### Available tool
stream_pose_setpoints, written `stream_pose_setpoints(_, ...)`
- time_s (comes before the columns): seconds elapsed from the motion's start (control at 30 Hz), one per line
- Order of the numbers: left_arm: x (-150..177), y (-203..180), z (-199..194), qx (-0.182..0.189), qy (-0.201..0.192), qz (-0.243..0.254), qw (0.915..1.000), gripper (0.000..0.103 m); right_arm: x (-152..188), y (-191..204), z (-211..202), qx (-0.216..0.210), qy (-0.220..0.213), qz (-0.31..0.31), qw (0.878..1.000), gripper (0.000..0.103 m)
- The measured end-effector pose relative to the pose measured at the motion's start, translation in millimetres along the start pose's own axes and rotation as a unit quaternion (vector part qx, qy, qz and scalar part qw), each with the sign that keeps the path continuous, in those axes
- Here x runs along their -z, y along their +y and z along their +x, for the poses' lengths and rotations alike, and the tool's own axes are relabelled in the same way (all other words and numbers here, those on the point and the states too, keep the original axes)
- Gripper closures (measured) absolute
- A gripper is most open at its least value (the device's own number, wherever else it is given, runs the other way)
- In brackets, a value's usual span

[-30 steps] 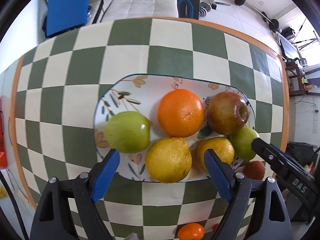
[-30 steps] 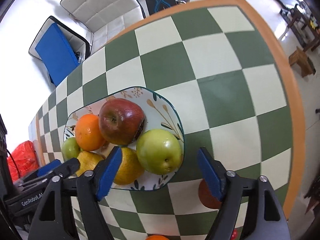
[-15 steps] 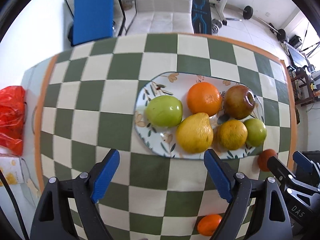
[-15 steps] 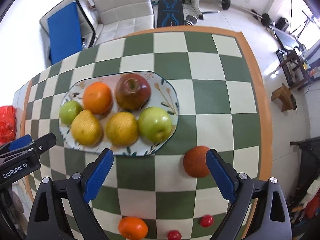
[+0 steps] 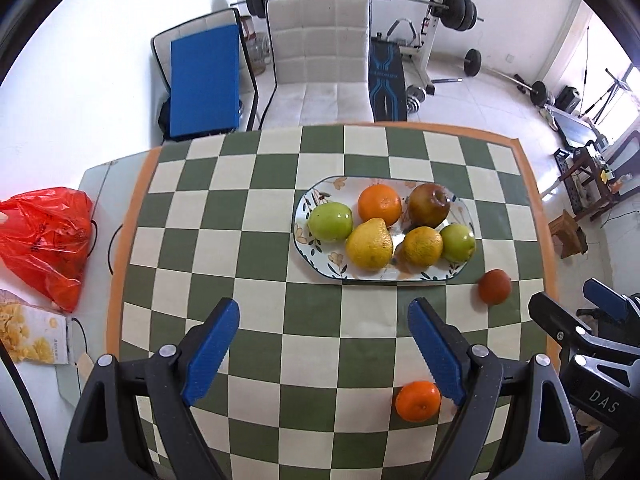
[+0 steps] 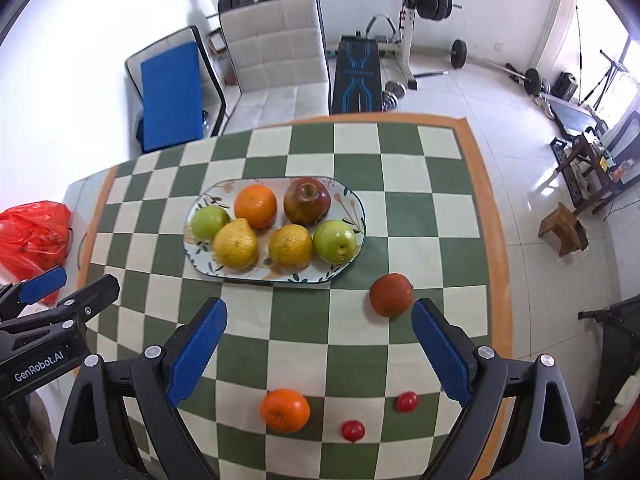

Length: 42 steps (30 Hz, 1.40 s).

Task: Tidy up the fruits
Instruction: 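Lift both grippers away and move toward the remaining tangerine and tomatoes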

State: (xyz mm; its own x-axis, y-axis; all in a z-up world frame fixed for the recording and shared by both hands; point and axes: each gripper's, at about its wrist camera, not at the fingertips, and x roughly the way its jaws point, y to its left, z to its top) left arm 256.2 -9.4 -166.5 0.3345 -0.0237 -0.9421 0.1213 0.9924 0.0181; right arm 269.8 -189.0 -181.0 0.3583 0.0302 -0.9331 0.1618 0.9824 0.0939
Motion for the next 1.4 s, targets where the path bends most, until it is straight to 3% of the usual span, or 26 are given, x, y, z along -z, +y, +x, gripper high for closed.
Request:
stream_pose_setpoints(0.37,25.6,-3.6,-65.0,0.002,-0.046,0.005,0.9989,0.017,26.8,5.4,-74.6,-0.014,-0.046,-0.005,0.999,0.007)
stream_pose_setpoints(0.8,40.7,-20.2,-75.6,0.011,-0.053,0.02,0.9983,0.017,45.4,-2.0,-99.0,-0.038,-0.061,0.02,0.997,0.007)
stream_pose_setpoints(0.83,40.4,-24.4,-71.1,0.016,-0.048,0.027,0.9984,0.015,46.3,-6.3,-97.3,-0.044,-0.059,0.026,0.997,0.007)
stream_pose_setpoints(0.87,40.3,-29.3,-65.1,0.015,-0.04,0.036,0.9984,0.001,48.1,-12.5,-93.4,-0.045,-0.055,0.034,0.997,0.007)
stream_pose_setpoints(1.03,51.4,-59.2,-18.9,0.01,0.008,0.077,0.9969,0.0,66.4,-55.2,-58.4,-0.024,-0.014,0.077,0.997,0.007)
stream_pose_setpoints(1.17,69.1,-85.1,40.8,0.032,0.093,0.092,0.9908,0.0,91.7,-98.1,-17.8,-0.009,0.038,0.118,0.992,0.007)
stream_pose_setpoints(1.4,111.4,-126.5,141.3,0.046,0.22,0.11,0.9683,0.0,130.2,-146.6,29.9,0.002,0.09,0.17,0.981,0.007)
